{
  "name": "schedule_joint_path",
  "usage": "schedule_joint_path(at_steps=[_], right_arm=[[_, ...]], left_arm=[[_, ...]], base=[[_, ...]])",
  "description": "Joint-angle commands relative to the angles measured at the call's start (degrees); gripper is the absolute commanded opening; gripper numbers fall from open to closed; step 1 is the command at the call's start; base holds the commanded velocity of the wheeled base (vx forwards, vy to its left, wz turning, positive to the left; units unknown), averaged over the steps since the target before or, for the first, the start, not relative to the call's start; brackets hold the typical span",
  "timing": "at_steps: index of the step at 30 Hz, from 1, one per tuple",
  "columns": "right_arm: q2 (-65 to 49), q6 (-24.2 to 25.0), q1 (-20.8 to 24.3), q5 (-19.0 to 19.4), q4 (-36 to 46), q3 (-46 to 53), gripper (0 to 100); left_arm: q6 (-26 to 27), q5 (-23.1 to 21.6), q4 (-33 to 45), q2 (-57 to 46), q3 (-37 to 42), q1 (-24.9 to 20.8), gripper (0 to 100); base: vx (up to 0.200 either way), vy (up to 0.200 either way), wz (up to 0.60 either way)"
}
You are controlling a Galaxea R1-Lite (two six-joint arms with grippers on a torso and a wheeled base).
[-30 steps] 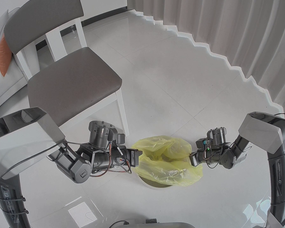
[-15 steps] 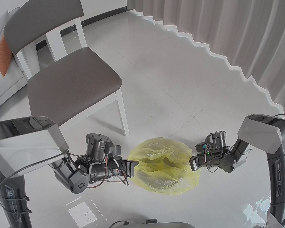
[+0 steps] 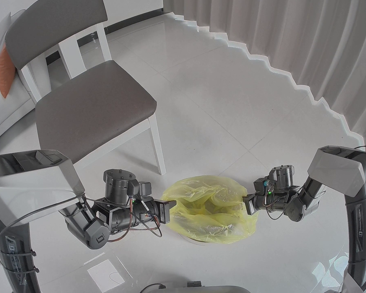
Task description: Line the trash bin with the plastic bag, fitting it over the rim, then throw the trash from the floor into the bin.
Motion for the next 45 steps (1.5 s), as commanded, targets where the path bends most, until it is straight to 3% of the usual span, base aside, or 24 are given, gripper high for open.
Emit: schedule_joint_path(at_steps=[1, 2, 3, 12, 22, 28, 33, 45], right_arm=[[-0.7, 0.0, 0.0, 0.0, 0.1, 0.0, 0], [-0.6, 0.0, 0.0, 0.0, 0.0, -0.1, 0], [-0.6, 0.1, 0.0, 0.0, -0.1, -0.2, 100], [-4.9, 0.6, -2.7, 0.0, -0.5, 1.9, 100], [-8.1, 0.5, -4.3, 1.2, -2.0, 5.8, 100], [-9.7, 0.4, -4.4, 1.2, -3.9, 8.2, 100], [-13.0, 0.1, -3.9, 2.1, -4.4, 10.7, 100], [-14.9, -0.7, -1.8, 2.1, -4.5, 12.4, 100]], left_arm=[[-0.1, 0.1, -0.1, -0.2, 0.7, 0.1, 0], [-0.1, 0.0, -0.1, -0.3, 0.9, 0.1, 0], [-0.1, 0.0, -0.1, -0.3, 1.0, 0.1, 0], [-4.8, 0.9, -6.4, -0.1, 1.1, -1.8, 0], [-5.0, 1.3, -6.9, 0.5, 1.4, -2.2, 0], [-5.1, 2.0, -7.8, 2.6, 0.0, -1.7, 0], [-9.0, 2.5, -8.5, 4.1, -4.3, -0.4, 0], [-8.5, 2.6, -8.5, 6.2, -6.6, 3.2, 0]], base=[[0.000, 0.000, 0.00], [0.000, 0.000, 0.00], [0.000, 0.000, 0.00], [0.000, 0.000, 0.00], [0.000, 0.000, 0.00], [0.000, 0.000, 0.00], [0.000, 0.000, 0.00], [0.000, 0.000, 0.00]])
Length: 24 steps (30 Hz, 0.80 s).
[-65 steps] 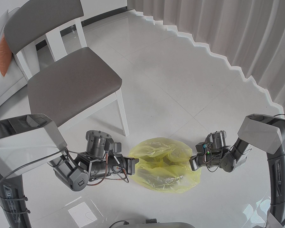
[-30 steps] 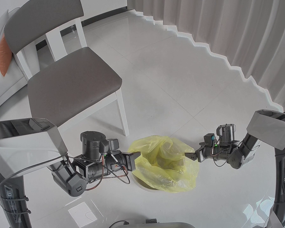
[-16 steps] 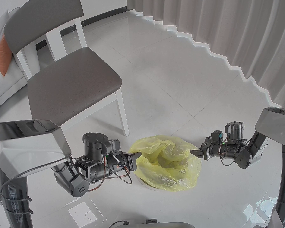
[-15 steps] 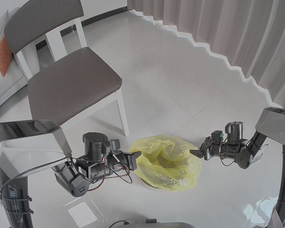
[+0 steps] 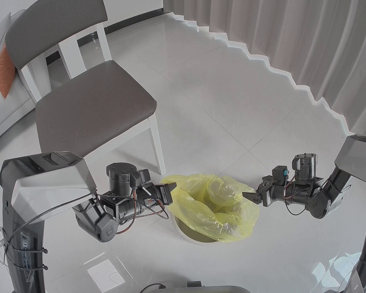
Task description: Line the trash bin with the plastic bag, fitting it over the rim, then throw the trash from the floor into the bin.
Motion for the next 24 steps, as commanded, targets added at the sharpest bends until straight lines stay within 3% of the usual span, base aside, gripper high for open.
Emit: schedule_joint_path(at_steps=[1, 8, 18, 19, 24], right_arm=[[-0.7, -0.1, 0.5, 0.0, 0.0, 0.1, 100], [-0.6, -0.1, 3.3, 0.2, -0.2, 0.3, 100], [-1.9, 0.0, 3.6, 0.2, -0.8, 2.0, 100], [-1.9, 0.0, 3.8, 0.2, -0.8, 2.3, 100], [-2.8, 0.1, 4.9, 0.2, -1.0, 2.8, 100]], left_arm=[[0.1, 0.0, 0.0, -0.3, 0.7, 1.4, 0], [2.6, 0.0, -0.2, -1.2, 5.2, 1.6, 0], [4.8, 0.1, -0.9, -0.5, 8.7, 1.1, 0], [4.9, 0.2, -1.1, -0.5, 9.6, 1.1, 100], [4.9, 0.1, -3.0, -0.7, 11.8, 1.0, 100]], base=[[0.000, 0.000, 0.00], [0.000, 0.000, 0.00], [0.000, 0.000, 0.00], [0.000, 0.000, 0.00], [0.000, 0.000, 0.00]])
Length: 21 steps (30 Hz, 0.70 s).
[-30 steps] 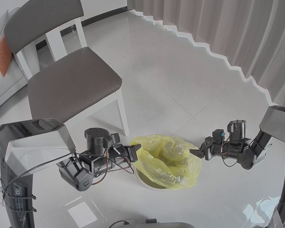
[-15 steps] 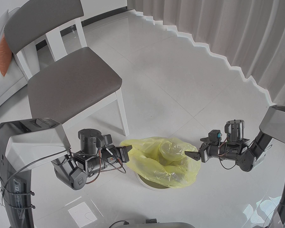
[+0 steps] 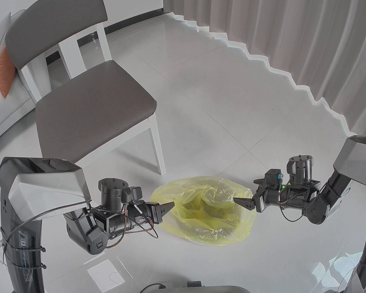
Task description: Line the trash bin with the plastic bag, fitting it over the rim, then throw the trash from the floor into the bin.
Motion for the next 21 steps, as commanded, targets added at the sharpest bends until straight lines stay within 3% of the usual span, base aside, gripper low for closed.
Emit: schedule_joint_path(at_steps=[1, 14, 21], right_arm=[[-0.9, 0.0, 0.9, 0.0, -0.1, 0.8, 100], [-1.0, -0.1, 3.1, 0.0, -5.8, 5.7, 100], [-1.2, 0.4, 2.1, 0.0, -8.4, 6.9, 100]], left_arm=[[0.0, 0.0, -0.9, -0.3, 2.3, -0.4, 100], [0.4, 0.6, -3.0, -2.0, 7.4, -0.8, 100], [1.0, 2.6, -3.1, -1.5, 9.0, -3.6, 100]], base=[[0.000, 0.000, 0.00], [0.000, 0.000, 0.00], [0.000, 0.000, 0.00]])
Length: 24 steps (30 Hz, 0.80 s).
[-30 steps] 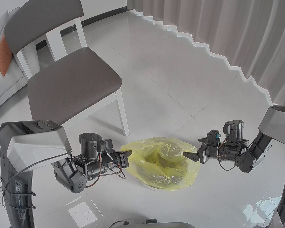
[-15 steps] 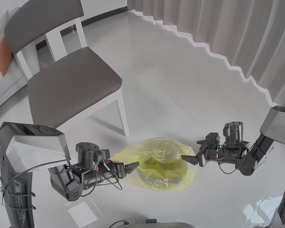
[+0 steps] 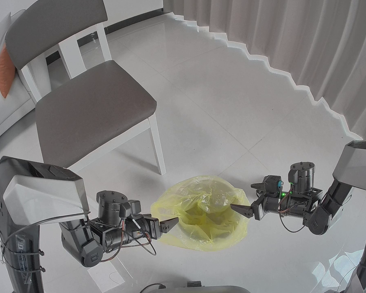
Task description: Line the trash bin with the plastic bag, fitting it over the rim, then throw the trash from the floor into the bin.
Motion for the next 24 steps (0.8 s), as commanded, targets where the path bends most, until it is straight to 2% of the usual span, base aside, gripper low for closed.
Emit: schedule_joint_path(at_steps=[1, 10, 17, 24], right_arm=[[-0.6, 0.3, -0.7, 0.0, -0.3, 0.4, 100], [-5.1, 0.6, -4.1, 0.1, 0.1, 2.2, 100], [-6.6, 0.6, -5.6, 0.2, -0.2, 4.2, 100], [-7.3, 0.6, -6.5, 0.8, -1.1, 5.7, 100]], left_arm=[[0.0, 0.6, 0.0, 0.5, 0.2, -1.1, 100], [2.5, 1.5, 0.4, 2.6, 1.0, -1.7, 100], [2.4, 1.9, 0.7, 3.9, 1.2, -5.5, 100], [2.5, 4.1, 0.7, 6.9, -0.8, -7.0, 100]], base=[[0.000, 0.000, 0.00], [0.000, 0.000, 0.00], [0.000, 0.000, 0.00], [0.000, 0.000, 0.00]])
